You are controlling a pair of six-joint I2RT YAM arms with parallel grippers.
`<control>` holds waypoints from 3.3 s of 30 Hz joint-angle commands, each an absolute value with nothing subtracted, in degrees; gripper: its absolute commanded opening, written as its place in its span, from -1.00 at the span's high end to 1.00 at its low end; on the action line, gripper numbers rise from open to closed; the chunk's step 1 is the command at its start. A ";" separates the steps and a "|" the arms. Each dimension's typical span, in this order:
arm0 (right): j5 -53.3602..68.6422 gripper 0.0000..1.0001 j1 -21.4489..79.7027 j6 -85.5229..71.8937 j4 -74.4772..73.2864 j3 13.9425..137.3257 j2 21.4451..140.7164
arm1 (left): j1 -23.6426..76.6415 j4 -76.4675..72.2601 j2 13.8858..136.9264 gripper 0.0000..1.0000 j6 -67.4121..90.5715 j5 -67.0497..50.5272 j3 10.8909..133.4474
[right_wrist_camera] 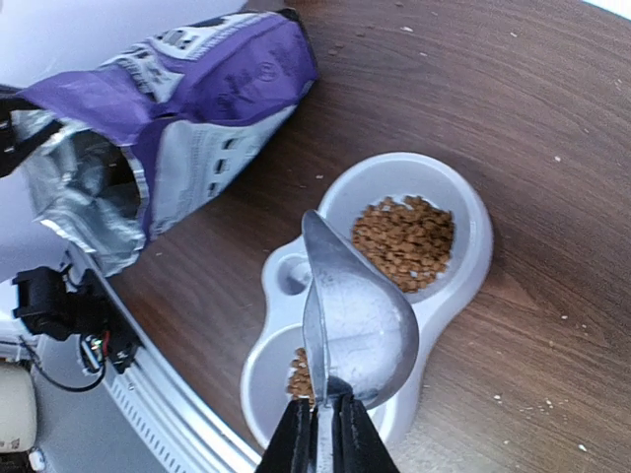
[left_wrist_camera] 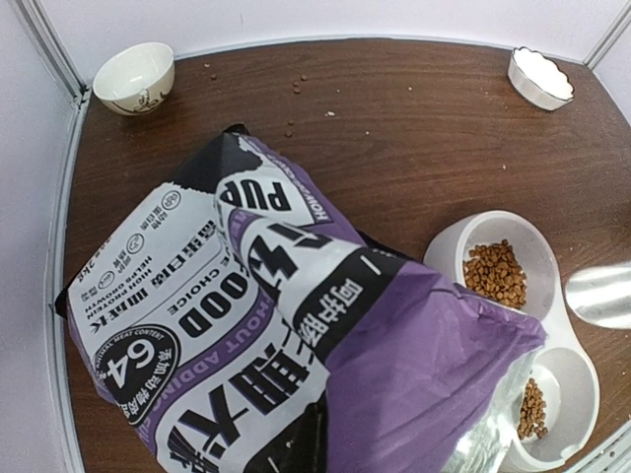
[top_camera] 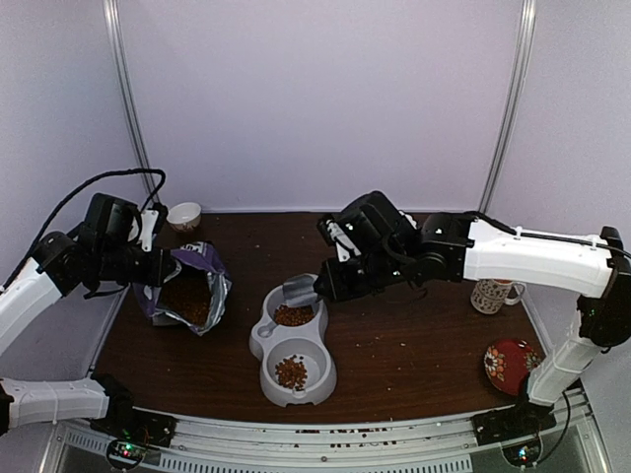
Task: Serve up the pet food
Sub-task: Place the pet food in the pet food bowl, then insert the spatula into the pet food bag, then collect the pet food from the pet food bag.
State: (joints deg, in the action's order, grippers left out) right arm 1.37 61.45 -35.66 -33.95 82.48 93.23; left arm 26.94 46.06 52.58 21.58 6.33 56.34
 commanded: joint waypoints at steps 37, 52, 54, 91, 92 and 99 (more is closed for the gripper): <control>-7.62 1.00 71.15 -30.42 -24.23 117.06 128.04 | 31.78 39.91 63.13 1.00 35.10 -3.55 63.97; -13.27 1.00 71.97 -30.76 -27.52 116.89 131.67 | 32.13 39.22 62.73 1.00 36.75 -6.60 64.08; -13.25 1.00 72.05 -30.83 -27.02 115.07 130.65 | 32.30 39.11 62.86 1.00 37.04 -6.97 64.26; -15.24 1.00 67.78 -33.60 -30.94 123.38 142.22 | 37.36 39.18 64.24 1.00 38.95 -6.26 64.26; -12.52 1.00 67.90 -34.31 -30.65 123.32 142.64 | 37.35 39.16 64.37 1.00 38.94 -6.16 64.25; -2.95 1.00 68.55 -38.07 -27.05 121.48 141.52 | 37.36 39.14 64.27 1.00 38.65 -5.43 63.96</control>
